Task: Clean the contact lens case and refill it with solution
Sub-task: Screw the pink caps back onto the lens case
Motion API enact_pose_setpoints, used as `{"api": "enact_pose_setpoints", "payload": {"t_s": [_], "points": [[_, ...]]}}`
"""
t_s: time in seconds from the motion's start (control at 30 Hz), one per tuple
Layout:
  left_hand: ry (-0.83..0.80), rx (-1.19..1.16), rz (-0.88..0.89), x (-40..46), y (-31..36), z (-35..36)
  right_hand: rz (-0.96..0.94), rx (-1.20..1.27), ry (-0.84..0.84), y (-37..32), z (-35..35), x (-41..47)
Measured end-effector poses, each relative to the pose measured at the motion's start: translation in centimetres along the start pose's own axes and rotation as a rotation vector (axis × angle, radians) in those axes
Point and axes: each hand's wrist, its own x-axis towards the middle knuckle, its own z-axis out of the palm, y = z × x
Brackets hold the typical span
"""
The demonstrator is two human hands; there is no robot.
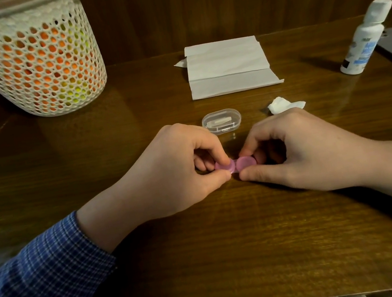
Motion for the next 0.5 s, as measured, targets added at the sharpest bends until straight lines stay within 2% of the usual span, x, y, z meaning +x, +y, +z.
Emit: {"api": "enact_pose_setpoints", "payload": {"t_s": [0.23,0.5], "points": [[0.003,0.005,-0.004,-0.05,-0.05,-0.03,-0.035,-0.010,-0.051,0.14,-0.20,-0.09],[0.009,0.003,-0.002,-0.05,-0.03,0.05,-0.021,0.012,-0.031,0.12,-0.09,-0.09]]}}
